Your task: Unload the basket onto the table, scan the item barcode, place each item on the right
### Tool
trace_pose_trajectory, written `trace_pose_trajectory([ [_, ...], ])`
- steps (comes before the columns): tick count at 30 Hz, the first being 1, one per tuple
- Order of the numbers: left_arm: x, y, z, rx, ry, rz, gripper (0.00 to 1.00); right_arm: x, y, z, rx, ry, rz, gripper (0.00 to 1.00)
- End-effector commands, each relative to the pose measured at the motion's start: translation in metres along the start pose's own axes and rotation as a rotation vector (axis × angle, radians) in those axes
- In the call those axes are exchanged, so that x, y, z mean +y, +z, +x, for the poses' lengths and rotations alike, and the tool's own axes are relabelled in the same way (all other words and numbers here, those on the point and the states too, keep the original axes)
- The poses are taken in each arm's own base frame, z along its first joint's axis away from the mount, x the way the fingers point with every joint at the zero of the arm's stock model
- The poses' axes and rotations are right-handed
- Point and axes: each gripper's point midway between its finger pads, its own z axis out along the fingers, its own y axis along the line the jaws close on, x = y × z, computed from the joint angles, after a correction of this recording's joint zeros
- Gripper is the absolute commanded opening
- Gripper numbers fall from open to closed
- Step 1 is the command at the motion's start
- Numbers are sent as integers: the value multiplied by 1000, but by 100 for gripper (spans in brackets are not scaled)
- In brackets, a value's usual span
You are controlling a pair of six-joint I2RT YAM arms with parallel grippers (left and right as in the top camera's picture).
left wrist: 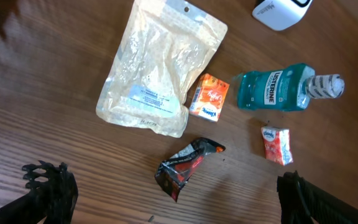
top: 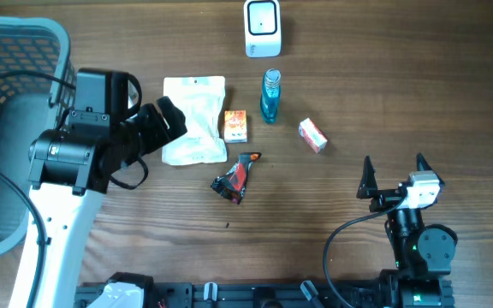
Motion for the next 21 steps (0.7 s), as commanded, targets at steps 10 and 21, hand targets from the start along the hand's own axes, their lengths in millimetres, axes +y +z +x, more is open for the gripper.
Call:
trace_pose_trajectory([
  [10,-2,-3,-1,-2,11,13,100,0,0,0,-3,5,5,100],
  [21,-2,-3,-1,-2,12,13,100,48,-9,-32,-57,502,-308,100],
])
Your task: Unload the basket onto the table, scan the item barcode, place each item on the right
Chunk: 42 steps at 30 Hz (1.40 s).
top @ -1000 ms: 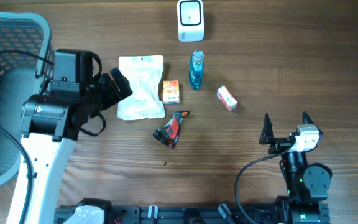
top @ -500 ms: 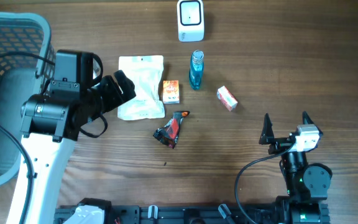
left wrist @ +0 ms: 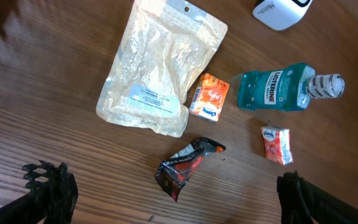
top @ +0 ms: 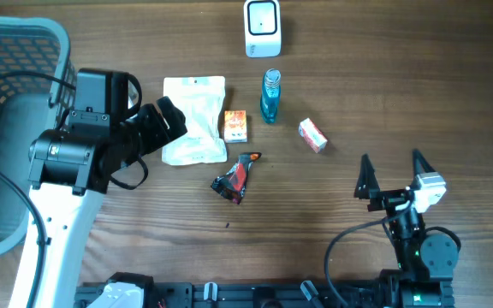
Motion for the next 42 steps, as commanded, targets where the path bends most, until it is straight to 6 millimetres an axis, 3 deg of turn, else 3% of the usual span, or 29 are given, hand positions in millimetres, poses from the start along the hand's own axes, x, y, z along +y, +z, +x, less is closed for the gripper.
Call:
trace_pose_trajectory([
  [1,-2,-3,-2,-3,11,13,100,27,-2,-4,22,395,-151,100],
  [5,-2,-3,-2,-3,11,13,100,37,-5,-25,-25,629,-228,100],
  [10,-2,-3,-2,-3,12,13,100,58,-22,-84,-212,523,-375,100],
  [13,-2,-3,-2,-3,11,13,100,63,-23,-105,-224,434,-366,100],
  [17,-2,-3,-2,-3,11,13,100,73,-9,-124,-54,268,-334,100],
  [23,-2,-3,-2,-3,11,13,100,65,28,-117,355,204,-226,100],
  [27,-2,-3,-2,-3,11,13,100,63,51,-92,679,262,-204,100],
  [29,-2,-3,-2,-3,11,13,100,64,65,-81,759,295,-228,99],
  [33,-2,-3,-2,-3,11,13,100,66,89,-37,923,466,-246,96],
  [35,-2,-3,-2,-3,11,13,100,66,92,-10,1006,423,-261,67],
  [36,-2,-3,-2,-3,11,13,100,64,92,6,1056,411,-236,63],
  [38,-2,-3,-2,-3,11,13,100,60,91,37,1161,381,-174,39],
  [40,-2,-3,-2,-3,11,13,100,63,88,64,1251,346,-146,27],
  [41,-2,-3,-2,-3,11,13,100,73,85,93,1334,267,-171,23],
  [42,-2,-3,-2,-3,11,13,100,76,85,100,1348,252,-175,22],
])
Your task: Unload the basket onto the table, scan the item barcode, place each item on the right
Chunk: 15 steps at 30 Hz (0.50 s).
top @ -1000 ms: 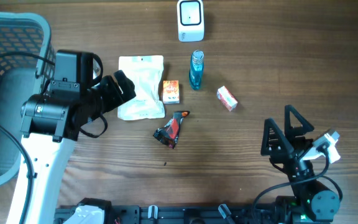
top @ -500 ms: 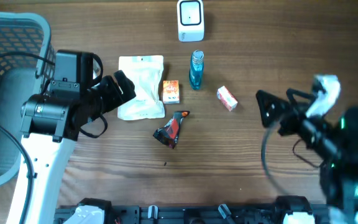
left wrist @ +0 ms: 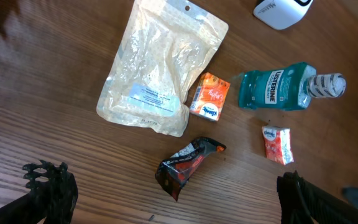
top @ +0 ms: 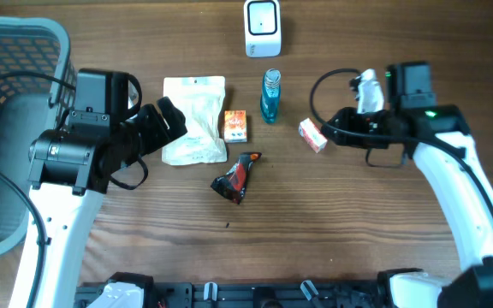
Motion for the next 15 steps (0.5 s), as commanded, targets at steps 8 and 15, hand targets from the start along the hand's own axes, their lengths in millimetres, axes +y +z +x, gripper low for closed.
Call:
trace_pose_trajectory([
  [8,-2,-3,-2,-5,12,15,100,-24,89,8,134,-106,211,5],
  [15,-2,-3,-2,-5,12,15,100,-77,110,-3,73,44,455,5],
])
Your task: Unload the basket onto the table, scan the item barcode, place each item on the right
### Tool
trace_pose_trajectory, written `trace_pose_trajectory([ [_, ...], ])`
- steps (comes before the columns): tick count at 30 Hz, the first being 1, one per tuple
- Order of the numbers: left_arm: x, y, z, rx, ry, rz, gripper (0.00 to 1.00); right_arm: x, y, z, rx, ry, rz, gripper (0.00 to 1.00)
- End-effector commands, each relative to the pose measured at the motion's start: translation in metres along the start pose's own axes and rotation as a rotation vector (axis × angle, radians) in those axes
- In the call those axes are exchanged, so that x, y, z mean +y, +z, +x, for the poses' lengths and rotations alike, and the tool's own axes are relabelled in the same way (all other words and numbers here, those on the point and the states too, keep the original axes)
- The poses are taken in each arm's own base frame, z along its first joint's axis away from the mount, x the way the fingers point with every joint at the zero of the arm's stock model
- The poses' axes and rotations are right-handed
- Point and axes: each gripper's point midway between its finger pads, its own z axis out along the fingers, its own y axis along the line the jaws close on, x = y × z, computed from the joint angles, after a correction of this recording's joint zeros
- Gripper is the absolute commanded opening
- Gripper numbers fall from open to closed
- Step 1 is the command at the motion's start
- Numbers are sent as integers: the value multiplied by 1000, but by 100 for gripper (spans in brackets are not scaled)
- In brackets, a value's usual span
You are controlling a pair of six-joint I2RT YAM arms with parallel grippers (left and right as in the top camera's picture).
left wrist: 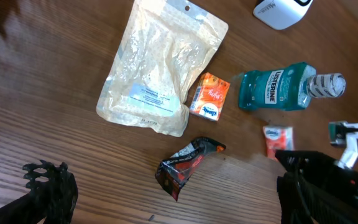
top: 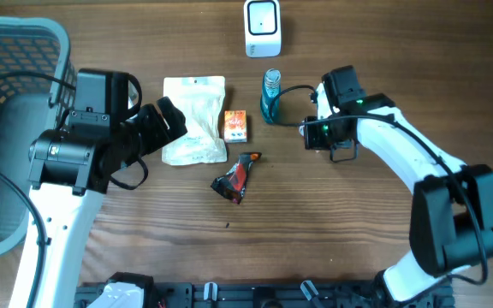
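Observation:
The white scanner [top: 262, 27] stands at the table's far edge, also in the left wrist view as scanner [left wrist: 281, 9]. A small red-and-white tissue pack [left wrist: 277, 138] lies right of the blue mouthwash bottle [top: 270, 96]. My right gripper [top: 322, 135] is down over that pack and hides it from overhead. The dark fingers [left wrist: 291, 160] cover its near end, and their spread is unclear. My left gripper [top: 165, 120] hangs open and empty by the clear pouch [top: 193, 130].
An orange box [top: 235, 126] lies between the pouch and the bottle. A black-and-red wrapper [top: 236, 176] lies nearer the front. A grey basket [top: 7, 51] fills the left edge, beside the left arm.
My right gripper has moved left from just right of the tissue pack to directly over it, and it now shows in the left wrist view. The left arm and all items are unchanged.
My right gripper stood open and empty at the table's front right for the first two moments. Then it was up beside the tissue pack, on its right. Now it covers the pack. The left gripper stayed open by the pouch throughout.

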Motion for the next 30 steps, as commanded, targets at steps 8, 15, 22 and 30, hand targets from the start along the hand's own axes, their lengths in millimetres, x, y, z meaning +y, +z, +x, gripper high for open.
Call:
trace_pose_trajectory([
  [8,-2,-3,-2,-5,12,15,100,-48,-19,-49,-141,93,220,8],
  [15,-2,-3,-2,-5,12,15,100,-33,-31,-66,-150,-108,175,54],
  [22,-2,-3,-2,-5,12,15,100,-58,-30,-77,-169,-59,160,63],
  [30,-2,-3,-2,-5,12,15,100,-73,-10,-73,-109,20,-121,64],
])
